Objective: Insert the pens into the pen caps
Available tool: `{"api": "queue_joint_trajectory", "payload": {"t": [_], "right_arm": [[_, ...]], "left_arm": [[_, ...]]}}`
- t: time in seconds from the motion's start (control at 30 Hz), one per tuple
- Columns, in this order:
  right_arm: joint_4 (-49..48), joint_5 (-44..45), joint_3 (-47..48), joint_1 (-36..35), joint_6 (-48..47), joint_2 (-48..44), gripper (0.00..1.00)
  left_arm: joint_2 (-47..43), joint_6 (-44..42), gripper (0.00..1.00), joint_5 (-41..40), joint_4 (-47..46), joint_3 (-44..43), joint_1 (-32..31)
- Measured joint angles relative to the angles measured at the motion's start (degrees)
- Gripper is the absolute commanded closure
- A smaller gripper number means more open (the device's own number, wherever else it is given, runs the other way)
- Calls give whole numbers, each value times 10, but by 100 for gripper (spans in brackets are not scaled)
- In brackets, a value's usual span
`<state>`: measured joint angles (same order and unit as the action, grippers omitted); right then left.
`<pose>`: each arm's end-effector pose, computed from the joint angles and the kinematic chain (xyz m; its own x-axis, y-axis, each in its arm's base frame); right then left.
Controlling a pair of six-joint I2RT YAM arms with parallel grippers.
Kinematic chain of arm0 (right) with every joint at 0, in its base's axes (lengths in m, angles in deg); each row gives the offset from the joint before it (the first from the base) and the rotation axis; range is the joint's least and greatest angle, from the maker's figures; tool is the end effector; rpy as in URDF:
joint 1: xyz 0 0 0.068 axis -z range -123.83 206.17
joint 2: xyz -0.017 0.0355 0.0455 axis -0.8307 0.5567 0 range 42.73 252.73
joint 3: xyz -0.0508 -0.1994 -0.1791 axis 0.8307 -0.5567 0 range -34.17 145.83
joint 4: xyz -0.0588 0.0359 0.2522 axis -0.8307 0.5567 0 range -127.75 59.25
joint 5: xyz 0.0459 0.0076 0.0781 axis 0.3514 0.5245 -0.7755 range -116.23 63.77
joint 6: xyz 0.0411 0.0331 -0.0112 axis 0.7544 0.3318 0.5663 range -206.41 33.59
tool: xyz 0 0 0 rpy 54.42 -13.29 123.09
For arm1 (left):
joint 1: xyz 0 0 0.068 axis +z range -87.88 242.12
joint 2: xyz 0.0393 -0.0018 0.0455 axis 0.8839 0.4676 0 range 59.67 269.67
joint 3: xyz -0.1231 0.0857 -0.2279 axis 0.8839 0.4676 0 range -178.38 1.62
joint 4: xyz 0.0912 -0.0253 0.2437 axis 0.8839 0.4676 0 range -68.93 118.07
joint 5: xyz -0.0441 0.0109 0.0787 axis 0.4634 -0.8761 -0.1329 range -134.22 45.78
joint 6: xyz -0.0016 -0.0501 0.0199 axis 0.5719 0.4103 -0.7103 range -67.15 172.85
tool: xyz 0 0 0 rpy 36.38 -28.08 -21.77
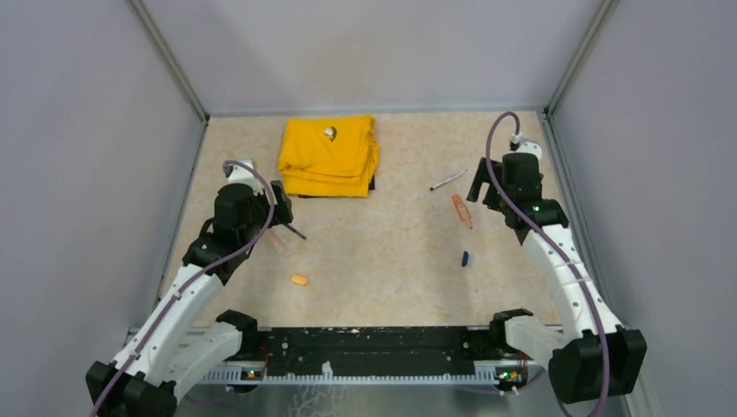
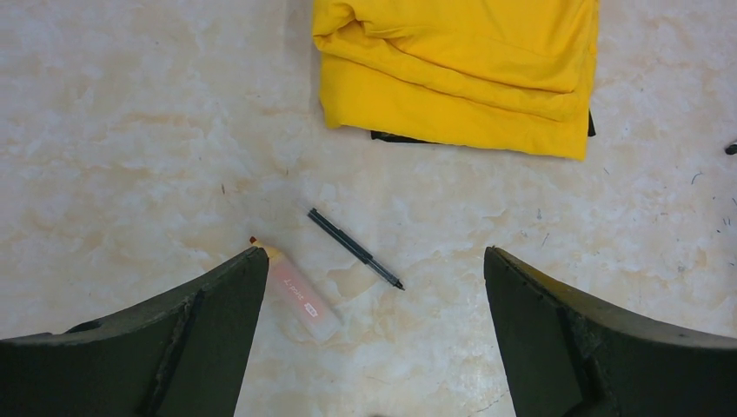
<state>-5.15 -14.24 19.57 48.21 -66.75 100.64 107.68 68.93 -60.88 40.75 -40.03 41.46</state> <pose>0.2146 0.0226 0.3140 -0.5485 0.2556 -0.7961 0.2272 0.9619 0.1523 0.1819 -0.0576 0.2948 -0.4216 -0.1246 -0.8982 -0.0206 0.9916 -0.1279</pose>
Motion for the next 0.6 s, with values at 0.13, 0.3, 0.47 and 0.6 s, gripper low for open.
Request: {"api": "queue_joint_trajectory", "payload": {"t": [0.13,0.3,0.47,0.6], "right_arm": [[11,-24,13,0,0,49,13],[20,-61,16,0,0,113,17],[32,-89,20,0,-6,174,24],[39,-103,39,0,-21,228,26]], "left_arm": [[3,8,1,1,1,0,10],[15,8,1,5,-4,-3,12],[46,-1,1,12,-32,-30,12],[64,-10,1,19,-57,-50,12]]}}
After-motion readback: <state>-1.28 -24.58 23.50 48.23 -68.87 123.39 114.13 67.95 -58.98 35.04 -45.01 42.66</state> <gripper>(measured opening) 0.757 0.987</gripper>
